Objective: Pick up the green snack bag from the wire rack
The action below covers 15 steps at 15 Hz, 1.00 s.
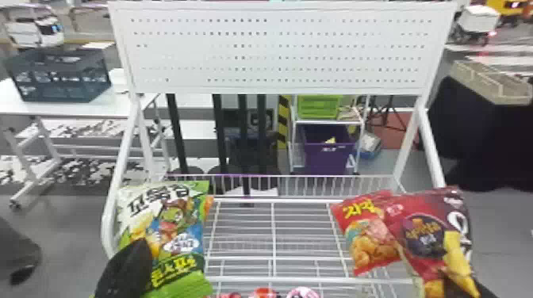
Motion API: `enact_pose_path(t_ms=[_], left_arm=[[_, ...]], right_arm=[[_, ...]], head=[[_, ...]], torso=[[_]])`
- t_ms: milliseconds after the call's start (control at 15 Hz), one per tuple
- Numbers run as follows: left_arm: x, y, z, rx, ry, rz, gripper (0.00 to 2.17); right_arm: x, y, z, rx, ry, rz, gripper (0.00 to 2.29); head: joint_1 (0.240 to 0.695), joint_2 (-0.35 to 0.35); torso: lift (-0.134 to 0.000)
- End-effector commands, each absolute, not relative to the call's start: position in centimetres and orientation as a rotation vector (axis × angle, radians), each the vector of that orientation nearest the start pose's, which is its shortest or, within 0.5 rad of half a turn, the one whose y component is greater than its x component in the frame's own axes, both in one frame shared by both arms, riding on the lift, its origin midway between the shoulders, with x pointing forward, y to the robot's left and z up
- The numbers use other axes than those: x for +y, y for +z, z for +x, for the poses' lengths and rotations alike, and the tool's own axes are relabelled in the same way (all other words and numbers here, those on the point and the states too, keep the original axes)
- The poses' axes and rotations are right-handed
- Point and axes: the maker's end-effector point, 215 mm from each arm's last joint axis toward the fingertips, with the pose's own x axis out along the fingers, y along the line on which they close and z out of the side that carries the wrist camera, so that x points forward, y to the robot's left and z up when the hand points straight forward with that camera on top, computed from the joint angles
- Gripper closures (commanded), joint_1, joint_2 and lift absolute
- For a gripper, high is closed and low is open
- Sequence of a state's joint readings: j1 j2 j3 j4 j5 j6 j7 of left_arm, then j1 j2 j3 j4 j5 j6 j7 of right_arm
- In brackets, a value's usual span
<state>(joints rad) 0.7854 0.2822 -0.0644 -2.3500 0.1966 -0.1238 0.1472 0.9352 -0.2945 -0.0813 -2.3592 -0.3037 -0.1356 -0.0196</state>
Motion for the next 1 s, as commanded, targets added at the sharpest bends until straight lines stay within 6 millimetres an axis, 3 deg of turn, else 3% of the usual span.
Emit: enact_pose_path(t_ms=[0, 933], left_arm=[[21.45, -25.67, 36.94, -0.079, -0.091, -0.061, 2.14], [21.43, -25.65, 36.89, -0.080, -0.090, -0.064, 2.14]], right_arm=[[-25.05, -28.65, 33.73, 0.023, 0.125, 0.059, 2.18], [-25.06, -28.65, 33.73, 0.023, 0.124, 0.061, 2.19]], head=[[0.499, 0.000], [0.499, 0.000]], torso=[[0.000], [0.000]])
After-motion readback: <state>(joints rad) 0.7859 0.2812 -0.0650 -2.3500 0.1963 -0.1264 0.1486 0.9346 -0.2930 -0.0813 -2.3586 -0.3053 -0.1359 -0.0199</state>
